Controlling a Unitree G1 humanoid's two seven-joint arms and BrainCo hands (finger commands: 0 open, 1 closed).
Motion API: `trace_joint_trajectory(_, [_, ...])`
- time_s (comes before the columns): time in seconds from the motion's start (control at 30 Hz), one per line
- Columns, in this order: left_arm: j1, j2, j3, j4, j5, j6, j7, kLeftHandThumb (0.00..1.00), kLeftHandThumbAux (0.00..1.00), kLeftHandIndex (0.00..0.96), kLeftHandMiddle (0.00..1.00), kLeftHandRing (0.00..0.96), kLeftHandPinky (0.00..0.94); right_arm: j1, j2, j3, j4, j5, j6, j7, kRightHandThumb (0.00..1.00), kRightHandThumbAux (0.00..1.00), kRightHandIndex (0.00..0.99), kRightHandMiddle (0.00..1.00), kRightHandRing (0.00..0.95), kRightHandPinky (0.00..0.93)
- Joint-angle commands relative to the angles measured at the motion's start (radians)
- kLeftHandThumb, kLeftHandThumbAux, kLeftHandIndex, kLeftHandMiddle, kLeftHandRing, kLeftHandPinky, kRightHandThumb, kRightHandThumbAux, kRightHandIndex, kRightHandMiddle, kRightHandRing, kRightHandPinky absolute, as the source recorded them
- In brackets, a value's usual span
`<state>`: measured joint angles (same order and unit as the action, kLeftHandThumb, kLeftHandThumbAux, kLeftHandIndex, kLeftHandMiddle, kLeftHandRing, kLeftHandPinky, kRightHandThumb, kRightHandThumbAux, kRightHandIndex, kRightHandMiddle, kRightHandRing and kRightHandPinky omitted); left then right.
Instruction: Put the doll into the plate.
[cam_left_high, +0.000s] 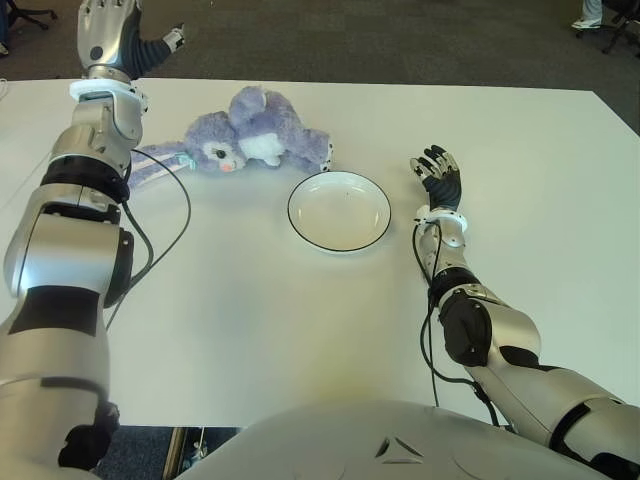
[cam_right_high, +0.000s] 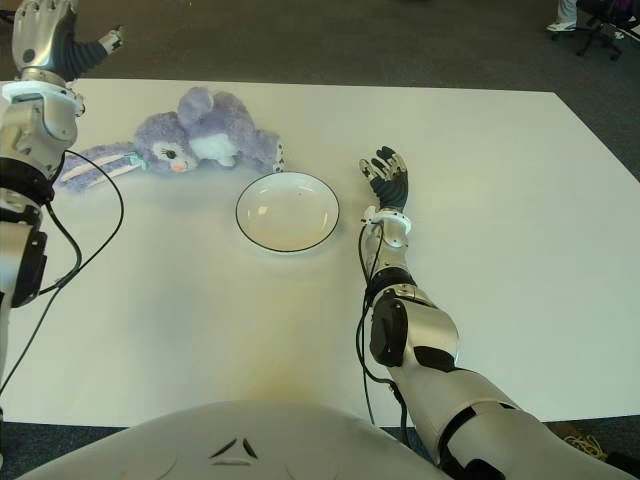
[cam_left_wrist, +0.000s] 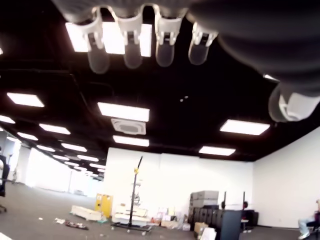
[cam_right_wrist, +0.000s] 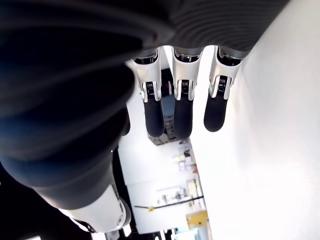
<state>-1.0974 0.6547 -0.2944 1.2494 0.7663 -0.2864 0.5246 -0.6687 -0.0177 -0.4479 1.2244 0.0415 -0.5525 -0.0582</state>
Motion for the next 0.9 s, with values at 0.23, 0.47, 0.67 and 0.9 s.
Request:
trace_joint_trajectory(0.23, [-0.066, -0.118, -0.123, 0.110, 0.045, 0.084, -0.142, 0.355, 0.222, 0.000, 0.088, 0.095, 0.112, 0.213, 0.064, -0.011, 0.140, 0.014, 0.151, -0.025, 0.312, 0.876, 0.208, 0.206, 0.204, 0.214])
trace_joint_trajectory(0.47, [-0.050, -0.176, -0.163, 0.125, 0.038, 0.096, -0.231, 0.348, 0.206, 0.004, 0.068, 0.071, 0.051, 0.214, 0.066, -0.022, 0.140, 0.025, 0.145, -0.009, 0.315, 0.876, 0.231, 0.213, 0.205, 0.209])
trace_joint_trajectory(0.67, [0.004, -0.214, -0.152, 0.133, -0.003, 0.091, -0.320, 0.353, 0.260, 0.000, 0.000, 0.000, 0.000, 0.217, 0.066, -0.031, 0.140, 0.034, 0.146, 0.003, 0.349, 0.874, 0.248, 0.218, 0.210, 0.215])
trace_joint_trajectory(0.9, [0.031, -0.226, -0.129, 0.140, -0.042, 0.099, -0.418, 0.409, 0.265, 0.000, 0.000, 0.000, 0.023, 0.220, 0.069, -0.031, 0.139, 0.034, 0.142, 0.004, 0.371, 0.870, 0.251, 0.224, 0.213, 0.215])
